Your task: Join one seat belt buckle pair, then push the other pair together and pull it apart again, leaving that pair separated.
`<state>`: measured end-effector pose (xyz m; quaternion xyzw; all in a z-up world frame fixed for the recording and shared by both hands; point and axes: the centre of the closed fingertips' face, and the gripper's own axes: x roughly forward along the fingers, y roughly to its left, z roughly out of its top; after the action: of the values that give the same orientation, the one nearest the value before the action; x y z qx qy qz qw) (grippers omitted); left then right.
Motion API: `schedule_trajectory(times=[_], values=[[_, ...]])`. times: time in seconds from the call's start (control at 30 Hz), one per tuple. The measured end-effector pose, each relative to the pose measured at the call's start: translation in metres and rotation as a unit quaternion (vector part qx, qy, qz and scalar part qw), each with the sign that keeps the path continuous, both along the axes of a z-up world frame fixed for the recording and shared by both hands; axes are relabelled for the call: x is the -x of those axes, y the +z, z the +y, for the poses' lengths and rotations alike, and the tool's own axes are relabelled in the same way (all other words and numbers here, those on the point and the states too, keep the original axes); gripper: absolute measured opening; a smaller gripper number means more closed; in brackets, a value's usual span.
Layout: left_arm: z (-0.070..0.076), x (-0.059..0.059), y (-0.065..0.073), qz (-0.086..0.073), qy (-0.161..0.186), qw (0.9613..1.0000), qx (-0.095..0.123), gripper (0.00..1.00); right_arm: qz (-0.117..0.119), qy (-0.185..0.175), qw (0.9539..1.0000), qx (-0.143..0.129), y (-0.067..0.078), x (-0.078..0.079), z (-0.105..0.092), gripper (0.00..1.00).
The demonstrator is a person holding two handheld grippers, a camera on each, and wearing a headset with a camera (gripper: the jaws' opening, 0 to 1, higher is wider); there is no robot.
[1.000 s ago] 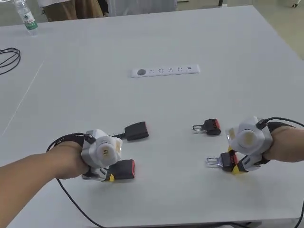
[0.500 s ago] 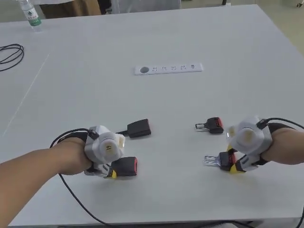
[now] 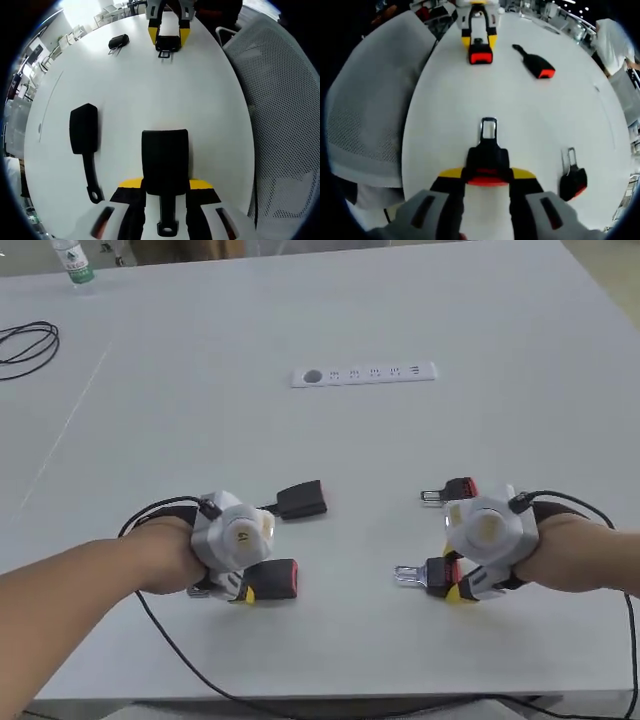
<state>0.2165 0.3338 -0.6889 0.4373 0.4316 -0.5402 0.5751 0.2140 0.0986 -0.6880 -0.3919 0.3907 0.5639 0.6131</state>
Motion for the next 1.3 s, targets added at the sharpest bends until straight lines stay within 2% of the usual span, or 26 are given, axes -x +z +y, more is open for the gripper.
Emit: schedule_trajectory(times=[0.67, 0.77, 0.93, 1.0, 1.03, 1.1, 1.23, 1.3], values=[[-0.001, -0.001, 0.0, -0.002, -0.004, 1.0, 0.007, 0.31, -0.001, 0.015, 0.9985, -0.052, 0.002, 0.005, 0.1, 0.33], [-0.002, -0.001, -0.001, -0.001, -0.007, 0.9999, 0.007, 0.31, -0.007, 0.016, 0.9979, -0.063, 0.002, 0.004, 0.113, 0.33], [-0.003, 0.0, -0.001, -0.002, -0.012, 0.9999, 0.005, 0.31, -0.007, 0.017, 0.9975, -0.068, 0.002, 0.001, 0.127, 0.33], [-0.002, 0.0, -0.001, 0.0, -0.008, 1.0, 0.006, 0.31, -0.01, 0.029, 0.9978, -0.059, 0.003, 0.001, 0.128, 0.33], [-0.002, 0.0, 0.0, 0.0, -0.008, 0.9999, 0.007, 0.31, -0.015, 0.033, 0.997, -0.069, 0.004, 0.0, 0.13, 0.33], [-0.002, 0.0, -0.001, 0.0, -0.006, 1.0, 0.008, 0.31, -0.015, 0.038, 0.9969, -0.068, 0.005, 0.001, 0.132, 0.33], [-0.003, 0.001, -0.001, -0.002, -0.005, 1.0, 0.0, 0.31, -0.024, 0.052, 0.996, -0.069, 0.005, 0.003, 0.139, 0.32], [-0.003, 0.0, 0.0, -0.001, -0.006, 1.0, -0.002, 0.31, -0.02, 0.052, 0.996, -0.07, 0.004, 0.001, 0.141, 0.32]])
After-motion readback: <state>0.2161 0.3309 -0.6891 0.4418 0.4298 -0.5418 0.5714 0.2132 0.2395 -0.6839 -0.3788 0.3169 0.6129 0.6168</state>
